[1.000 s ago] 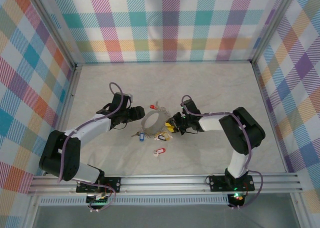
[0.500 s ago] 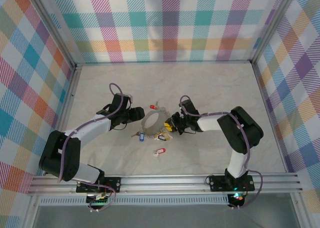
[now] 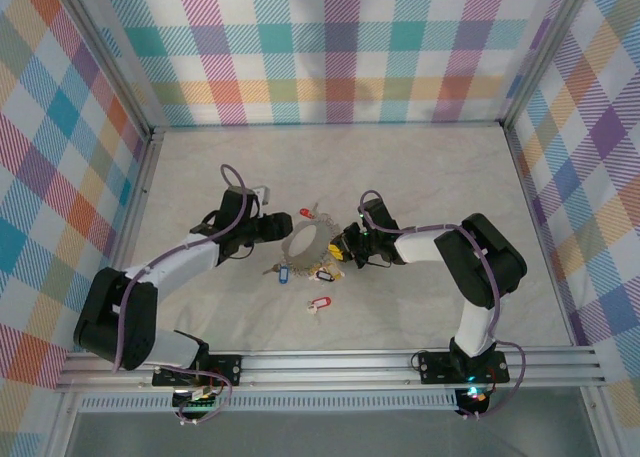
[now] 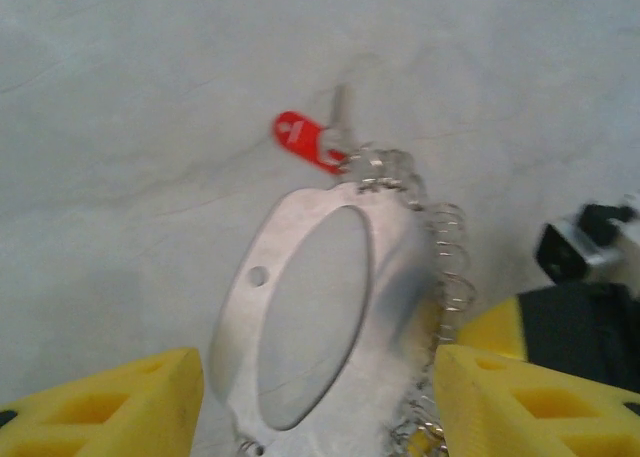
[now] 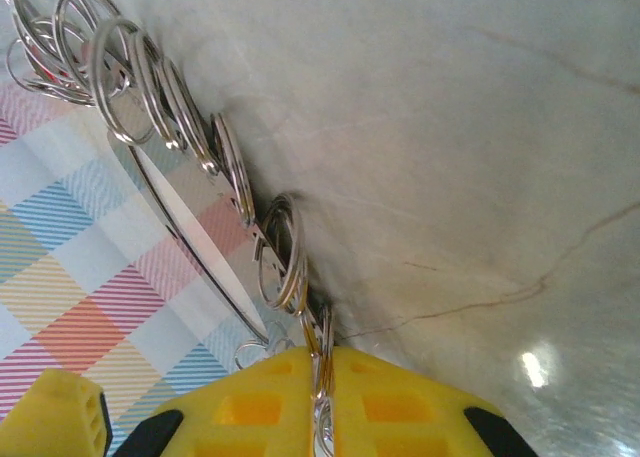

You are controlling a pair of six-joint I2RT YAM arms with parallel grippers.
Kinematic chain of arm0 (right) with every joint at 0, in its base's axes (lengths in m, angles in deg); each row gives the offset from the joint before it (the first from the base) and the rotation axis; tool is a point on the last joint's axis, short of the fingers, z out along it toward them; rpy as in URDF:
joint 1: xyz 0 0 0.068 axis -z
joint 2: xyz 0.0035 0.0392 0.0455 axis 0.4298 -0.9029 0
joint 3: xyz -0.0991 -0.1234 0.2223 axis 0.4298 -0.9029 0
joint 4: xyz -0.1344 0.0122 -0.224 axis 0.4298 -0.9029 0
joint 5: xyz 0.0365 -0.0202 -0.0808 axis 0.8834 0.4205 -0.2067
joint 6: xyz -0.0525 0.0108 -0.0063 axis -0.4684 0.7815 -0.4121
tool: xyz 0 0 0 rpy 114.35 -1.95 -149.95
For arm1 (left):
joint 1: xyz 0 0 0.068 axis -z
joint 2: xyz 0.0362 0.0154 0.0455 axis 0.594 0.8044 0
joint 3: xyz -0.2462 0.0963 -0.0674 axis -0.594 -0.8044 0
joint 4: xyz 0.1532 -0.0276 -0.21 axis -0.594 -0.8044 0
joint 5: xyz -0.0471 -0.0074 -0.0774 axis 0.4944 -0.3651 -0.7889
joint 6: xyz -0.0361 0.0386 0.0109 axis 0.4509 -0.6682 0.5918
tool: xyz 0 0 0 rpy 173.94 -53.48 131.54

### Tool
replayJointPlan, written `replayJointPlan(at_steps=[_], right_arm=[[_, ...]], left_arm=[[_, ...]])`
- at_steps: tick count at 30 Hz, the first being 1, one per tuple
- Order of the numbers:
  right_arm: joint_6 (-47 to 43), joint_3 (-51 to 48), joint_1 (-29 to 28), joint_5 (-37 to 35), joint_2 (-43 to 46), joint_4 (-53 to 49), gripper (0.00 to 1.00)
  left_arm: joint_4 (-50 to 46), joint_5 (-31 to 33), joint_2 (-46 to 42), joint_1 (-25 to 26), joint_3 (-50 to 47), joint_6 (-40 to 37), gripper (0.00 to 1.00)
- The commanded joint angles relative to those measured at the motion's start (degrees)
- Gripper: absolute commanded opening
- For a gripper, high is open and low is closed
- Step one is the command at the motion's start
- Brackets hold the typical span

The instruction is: Put the keys on the keyring

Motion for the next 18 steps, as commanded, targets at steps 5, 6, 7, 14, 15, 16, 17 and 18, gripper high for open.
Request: replayJointPlan(at_steps=[5, 6, 7, 14, 15, 16, 17, 18], right_arm=[[3.90, 1.40, -0.33, 0.22, -0.85, 1.85, 0.08], [4.61, 1.34, -0.35, 0.38, -0.77, 2.04, 0.08], [5.28, 1.26, -0.32, 0.44, -0.66, 2.22, 0.07], [6.45, 0.80, -0.07, -0.65, 1.05, 1.53, 0.19], [6.44, 0.49, 0.07, -0.62, 1.26, 1.53, 0.22], [6.30, 0.08, 0.26, -0.56, 1.45, 1.80, 0.24], [5.84, -0.33, 0.57, -0.56, 1.91, 2.00, 0.26], [5.39, -0.56, 0.83, -0.56, 2.42, 1.83, 0.28]], left_arm=[[19.50, -14.58, -1.49, 4.02, -4.25, -25.18, 0.66], [19.91, -15.18, -0.55, 4.25, -3.73, -27.34, 0.65], [19.50, -16.16, 0.38, 4.28, -3.02, -29.76, 0.63], [10.10, -22.97, 6.58, 4.83, 1.93, -43.94, 0.50], [9.42, -22.81, 6.96, 5.03, 1.88, -44.80, 0.49], [9.28, -22.22, 7.13, 5.13, 1.59, -45.17, 0.48], [9.50, -21.83, 7.09, 5.14, 1.18, -45.37, 0.48], [9.82, -21.43, 6.85, 5.14, 0.71, -45.51, 0.47]])
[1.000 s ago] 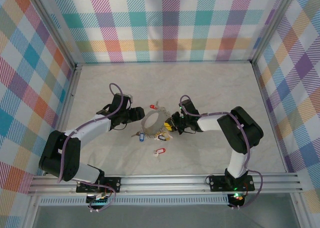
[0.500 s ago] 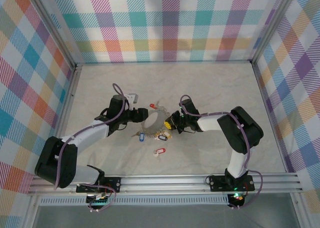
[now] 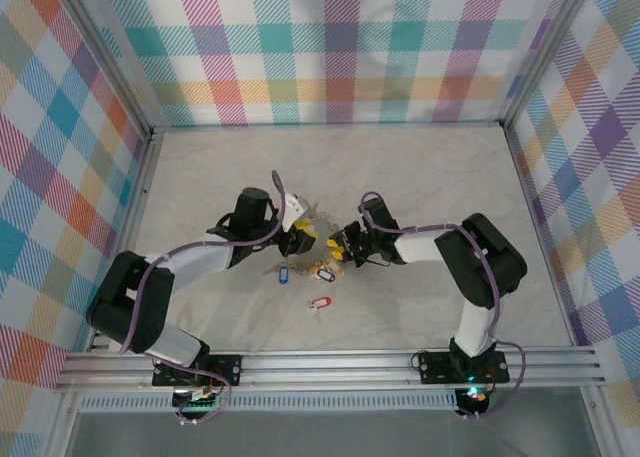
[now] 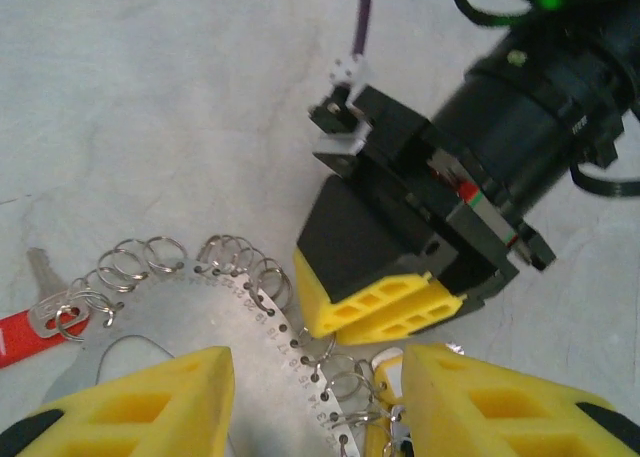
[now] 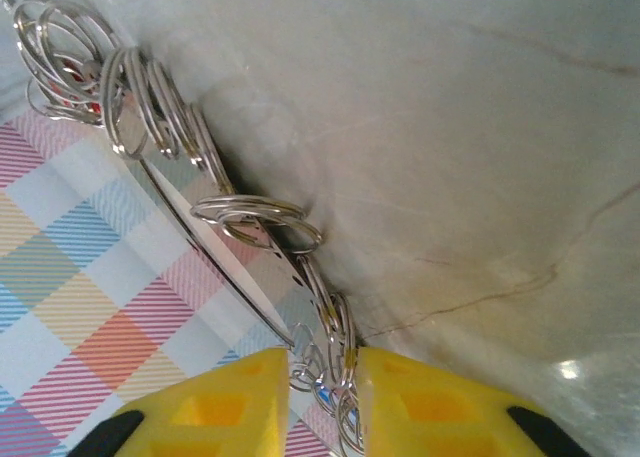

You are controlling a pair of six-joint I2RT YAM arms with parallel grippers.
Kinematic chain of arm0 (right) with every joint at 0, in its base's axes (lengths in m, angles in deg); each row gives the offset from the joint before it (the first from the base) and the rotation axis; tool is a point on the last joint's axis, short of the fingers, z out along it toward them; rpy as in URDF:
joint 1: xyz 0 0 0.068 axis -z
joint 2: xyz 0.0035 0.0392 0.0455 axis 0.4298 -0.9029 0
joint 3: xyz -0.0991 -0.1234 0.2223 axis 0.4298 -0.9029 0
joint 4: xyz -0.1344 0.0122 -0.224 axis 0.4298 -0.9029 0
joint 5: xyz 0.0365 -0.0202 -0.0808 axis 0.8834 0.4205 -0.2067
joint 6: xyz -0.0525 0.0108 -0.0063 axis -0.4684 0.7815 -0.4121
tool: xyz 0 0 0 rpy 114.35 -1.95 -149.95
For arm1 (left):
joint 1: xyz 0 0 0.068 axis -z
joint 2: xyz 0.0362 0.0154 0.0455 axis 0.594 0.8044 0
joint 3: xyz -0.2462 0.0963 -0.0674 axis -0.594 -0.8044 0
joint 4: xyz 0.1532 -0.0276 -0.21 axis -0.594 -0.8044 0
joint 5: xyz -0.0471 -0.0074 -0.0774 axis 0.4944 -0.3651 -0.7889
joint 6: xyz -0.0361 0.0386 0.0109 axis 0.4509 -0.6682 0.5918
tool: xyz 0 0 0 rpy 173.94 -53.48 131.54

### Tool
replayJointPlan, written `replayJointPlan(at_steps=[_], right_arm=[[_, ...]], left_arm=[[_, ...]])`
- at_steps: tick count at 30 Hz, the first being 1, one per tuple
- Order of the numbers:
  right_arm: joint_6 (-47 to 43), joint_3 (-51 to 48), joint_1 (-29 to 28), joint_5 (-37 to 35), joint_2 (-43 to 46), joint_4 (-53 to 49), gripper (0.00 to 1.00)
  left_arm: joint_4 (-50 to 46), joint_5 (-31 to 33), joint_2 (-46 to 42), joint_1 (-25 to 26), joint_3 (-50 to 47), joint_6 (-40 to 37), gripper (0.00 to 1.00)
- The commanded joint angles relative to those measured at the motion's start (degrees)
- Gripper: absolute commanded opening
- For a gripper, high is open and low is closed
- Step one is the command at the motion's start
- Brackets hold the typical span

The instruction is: Put the keys on the keyring

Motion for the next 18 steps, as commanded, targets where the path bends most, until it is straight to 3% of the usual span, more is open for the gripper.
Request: replayJointPlan(at_steps=[1, 10, 12, 14, 18], right_arm=[[-0.75, -0.86, 0.87, -0.36, 3.07, 0.67, 0.30], [-21.23, -2.41, 5.41, -0.41, 14.65, -8.34, 0.34], [-32.08, -1.70, 6.23, -0.07, 16.95, -9.20, 0.36], [-48.44, 2.47, 6.29, -1.29, 18.93, -17.03, 0.42], [-70.28, 7.35, 6.09, -3.79, 20.93, -24.93, 0.47]], left_arm=[[-0.81, -1.66, -0.36, 0.53, -0.31, -5.53, 0.47], [0.93, 1.72, -5.34, 0.46, -3.38, -4.08, 0.47], [0.24, 1.81, -6.89, 0.31, -3.86, -3.91, 0.47], [-1.54, 2.06, -8.97, 0.00, -3.92, -3.53, 0.47], [-7.51, 5.51, -13.54, -2.04, -2.34, 1.44, 0.48]])
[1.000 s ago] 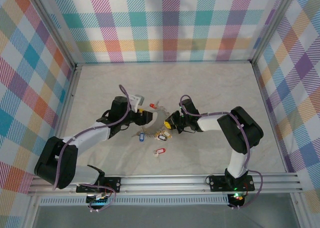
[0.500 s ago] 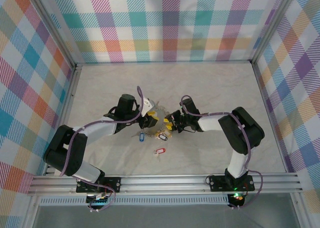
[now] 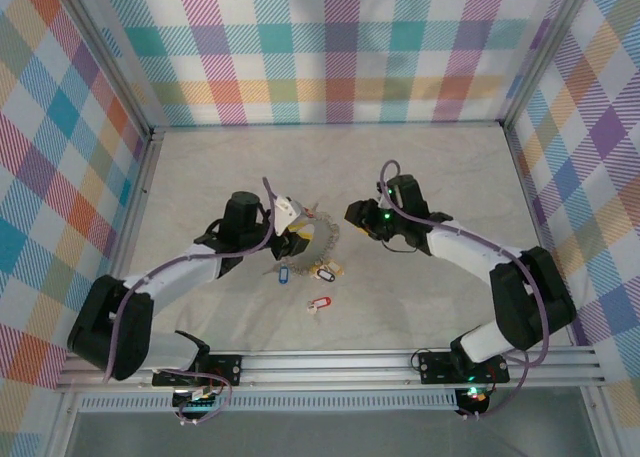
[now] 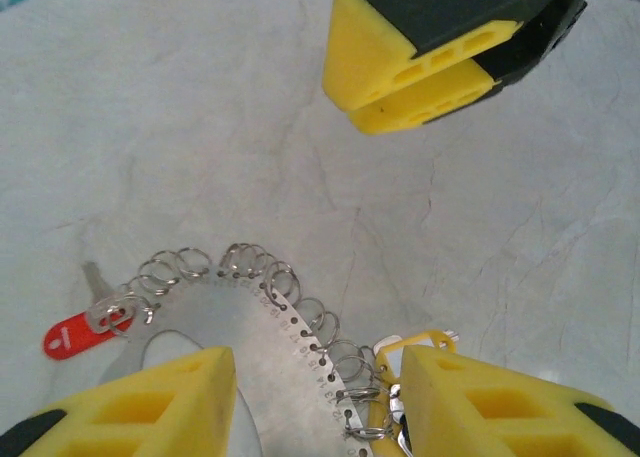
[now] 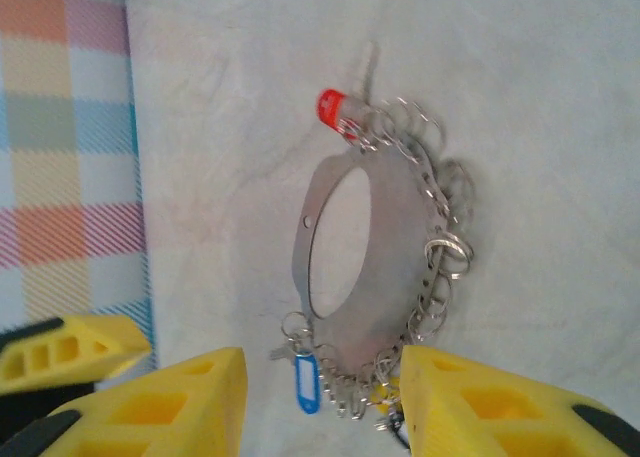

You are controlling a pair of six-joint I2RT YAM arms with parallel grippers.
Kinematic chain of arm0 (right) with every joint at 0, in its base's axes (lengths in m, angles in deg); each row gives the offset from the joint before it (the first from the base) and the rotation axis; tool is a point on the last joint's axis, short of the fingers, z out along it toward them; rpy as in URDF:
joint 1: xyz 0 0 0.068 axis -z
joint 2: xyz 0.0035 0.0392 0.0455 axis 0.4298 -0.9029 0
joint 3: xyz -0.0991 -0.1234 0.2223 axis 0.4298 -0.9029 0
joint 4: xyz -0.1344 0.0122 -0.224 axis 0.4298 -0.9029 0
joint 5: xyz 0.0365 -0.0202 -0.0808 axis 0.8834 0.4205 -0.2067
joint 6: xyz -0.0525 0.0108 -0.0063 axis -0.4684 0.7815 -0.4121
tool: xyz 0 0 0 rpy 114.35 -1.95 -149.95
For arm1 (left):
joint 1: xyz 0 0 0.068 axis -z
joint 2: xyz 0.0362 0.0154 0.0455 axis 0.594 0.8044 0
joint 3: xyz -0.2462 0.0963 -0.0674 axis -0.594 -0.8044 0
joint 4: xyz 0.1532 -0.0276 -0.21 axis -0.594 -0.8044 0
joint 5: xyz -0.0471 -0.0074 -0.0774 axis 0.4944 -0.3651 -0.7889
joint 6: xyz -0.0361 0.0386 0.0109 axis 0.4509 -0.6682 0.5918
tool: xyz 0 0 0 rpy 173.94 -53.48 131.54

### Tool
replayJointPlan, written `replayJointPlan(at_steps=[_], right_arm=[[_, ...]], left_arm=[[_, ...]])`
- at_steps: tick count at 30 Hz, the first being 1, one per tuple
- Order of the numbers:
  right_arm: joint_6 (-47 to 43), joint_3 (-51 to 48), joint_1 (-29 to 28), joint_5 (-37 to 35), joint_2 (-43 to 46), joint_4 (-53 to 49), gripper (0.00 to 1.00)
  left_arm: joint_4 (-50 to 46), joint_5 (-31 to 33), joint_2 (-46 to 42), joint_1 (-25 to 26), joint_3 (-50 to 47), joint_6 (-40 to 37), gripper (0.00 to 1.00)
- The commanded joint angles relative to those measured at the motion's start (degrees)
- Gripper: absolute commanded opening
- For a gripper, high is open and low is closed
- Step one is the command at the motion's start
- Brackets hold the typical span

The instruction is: Put the keys on the keyring

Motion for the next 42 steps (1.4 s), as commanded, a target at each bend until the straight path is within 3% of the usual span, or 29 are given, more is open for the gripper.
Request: replayJointPlan(at_steps=[1, 3, 5, 7, 9, 11, 13, 15, 16, 18, 33, 42], right_arm=[[-29.47, 3.24, -0.37, -1.73, 3.11, -7.45, 0.50], [-41.43, 1.27, -0.34, 1.20, 5.64, -2.87, 0.59], [-56.10, -2.78, -0.11, 1.48, 8.78, 3.69, 0.80], [-68.72, -6.45, 1.11, 4.12, 10.61, 8.55, 0.85], [-82.01, -6.05, 2.49, 8.47, 10.48, 4.14, 0.87], [-92.13, -2.10, 4.03, 12.16, 7.91, -6.10, 0.84], [-103.23, 2.22, 4.64, 15.36, 3.53, -18.17, 0.74], [-112.33, 6.03, 4.66, 18.99, -0.99, -27.72, 0.52], [-113.92, 7.63, 4.63, 21.80, -3.14, -30.64, 0.44], [-114.32, 8.48, 4.01, 25.08, -6.07, -30.71, 0.43], [-111.82, 1.58, -5.32, -0.30, -16.46, -5.54, 0.44], [-110.98, 6.90, -5.41, -0.86, -20.26, -9.45, 0.37]], left_arm=[[-7.78, 3.17, -4.45, -1.89, 2.05, 4.09, 0.49], [-11.31, 2.47, -6.92, -3.15, 3.05, 5.02, 0.50], [-12.83, 2.22, -9.81, -4.29, 2.77, 6.32, 0.51], [-14.54, 2.40, -11.93, -5.42, 2.39, 6.90, 0.51], [-15.67, 2.86, -13.54, -6.15, 1.72, 7.03, 0.51], [-16.07, 3.06, -14.71, -6.64, 0.90, 7.10, 0.51], [-16.09, 3.00, -15.35, -6.99, 0.15, 7.17, 0.51], [-16.07, 2.84, -15.45, -7.19, -0.19, 7.20, 0.51], [-15.99, 2.80, -15.40, -7.36, -0.31, 7.20, 0.51], [-15.63, 2.79, -15.43, -7.54, -0.50, 7.19, 0.51], [-14.02, 2.85, -14.14, -8.22, -2.38, 6.19, 0.51], [-14.36, 2.88, -14.40, -8.36, -3.31, 5.45, 0.51]])
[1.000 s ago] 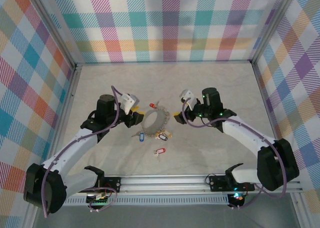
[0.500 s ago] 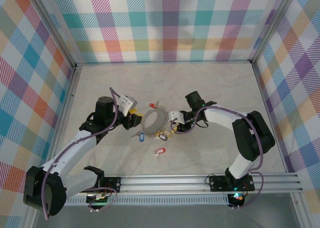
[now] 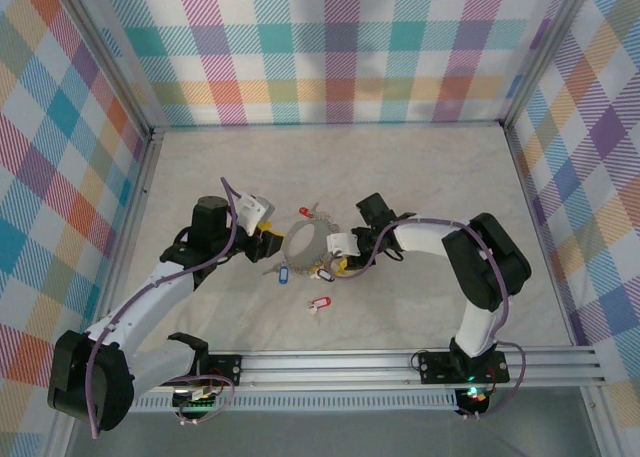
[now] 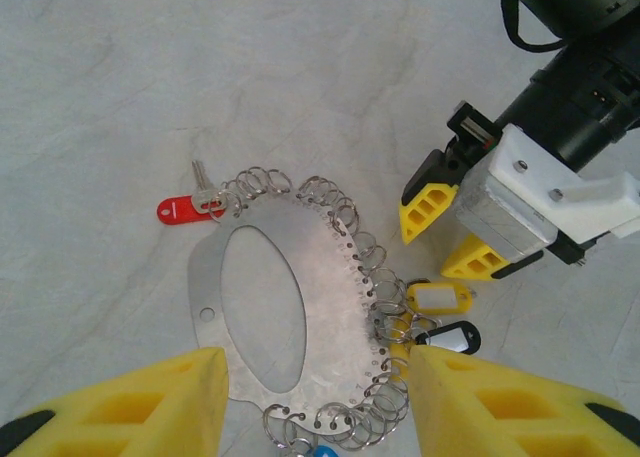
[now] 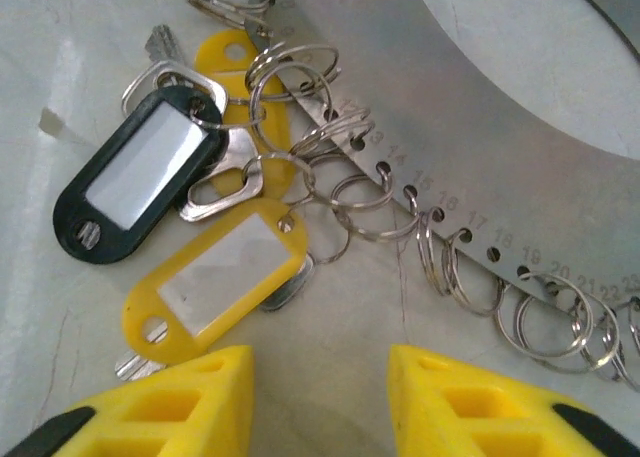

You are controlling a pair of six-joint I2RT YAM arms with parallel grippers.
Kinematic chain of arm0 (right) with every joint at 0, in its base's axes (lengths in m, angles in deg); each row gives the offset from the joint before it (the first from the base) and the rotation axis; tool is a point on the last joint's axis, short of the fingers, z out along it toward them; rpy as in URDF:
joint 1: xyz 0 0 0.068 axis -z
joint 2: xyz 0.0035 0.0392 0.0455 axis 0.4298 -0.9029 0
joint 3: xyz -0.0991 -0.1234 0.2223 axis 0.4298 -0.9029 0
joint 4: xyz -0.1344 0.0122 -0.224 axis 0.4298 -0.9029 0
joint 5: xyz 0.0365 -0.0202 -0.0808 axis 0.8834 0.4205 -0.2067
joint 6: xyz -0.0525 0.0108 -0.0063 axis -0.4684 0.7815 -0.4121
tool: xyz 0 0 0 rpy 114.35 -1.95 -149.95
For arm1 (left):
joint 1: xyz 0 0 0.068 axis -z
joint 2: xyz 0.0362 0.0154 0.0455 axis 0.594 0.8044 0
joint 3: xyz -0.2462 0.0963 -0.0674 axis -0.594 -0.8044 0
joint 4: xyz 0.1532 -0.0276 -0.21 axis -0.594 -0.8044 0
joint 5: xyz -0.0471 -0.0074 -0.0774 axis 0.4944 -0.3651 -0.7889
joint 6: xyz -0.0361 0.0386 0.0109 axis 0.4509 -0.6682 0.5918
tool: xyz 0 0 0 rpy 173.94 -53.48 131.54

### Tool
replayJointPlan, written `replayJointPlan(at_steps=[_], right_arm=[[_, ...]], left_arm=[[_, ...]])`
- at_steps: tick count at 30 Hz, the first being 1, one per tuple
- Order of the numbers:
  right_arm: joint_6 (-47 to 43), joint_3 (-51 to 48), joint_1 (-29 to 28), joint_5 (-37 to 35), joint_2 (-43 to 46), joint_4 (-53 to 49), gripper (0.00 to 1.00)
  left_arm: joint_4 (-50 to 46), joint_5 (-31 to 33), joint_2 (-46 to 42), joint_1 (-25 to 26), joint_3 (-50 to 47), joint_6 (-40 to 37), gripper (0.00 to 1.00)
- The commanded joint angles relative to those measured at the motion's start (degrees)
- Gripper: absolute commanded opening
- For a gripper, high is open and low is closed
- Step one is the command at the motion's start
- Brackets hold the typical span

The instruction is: Put the keys on the keyring

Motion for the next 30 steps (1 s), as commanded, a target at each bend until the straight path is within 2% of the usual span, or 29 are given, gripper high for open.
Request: replayJointPlan(at_steps=[1, 5, 11, 16, 20, 30], right_arm=[[0.19, 3.45, 0.00, -0.84, -2.68, 0.07, 0.35], [0.94, 5.16, -0.69, -2.14, -4.76, -0.42, 0.31], [2.82, 6.31, -0.80, -5.59, -6.05, 1.34, 0.33], [3.09, 7.56, -0.80, -4.58, -6.01, 0.95, 0.32], [3.63, 8.34, -0.79, -3.40, -5.85, 1.06, 0.28], [5.29, 8.55, -0.80, -4.50, -6.21, 2.87, 0.28]], left_arm=[[-0.13, -0.11, -0.39, -0.79, -1.09, -1.11, 0.51], [-0.24, 0.23, -0.48, -0.79, -1.16, -1.12, 0.51], [-0.17, 0.45, -0.85, -0.79, -1.52, -1.16, 0.51], [-0.03, 0.50, -0.76, -0.79, -1.62, -1.11, 0.51], [0.02, 0.59, -0.78, -0.79, -1.70, -1.11, 0.51], [0.02, 0.51, -0.94, -0.79, -1.84, -1.12, 0.51]])
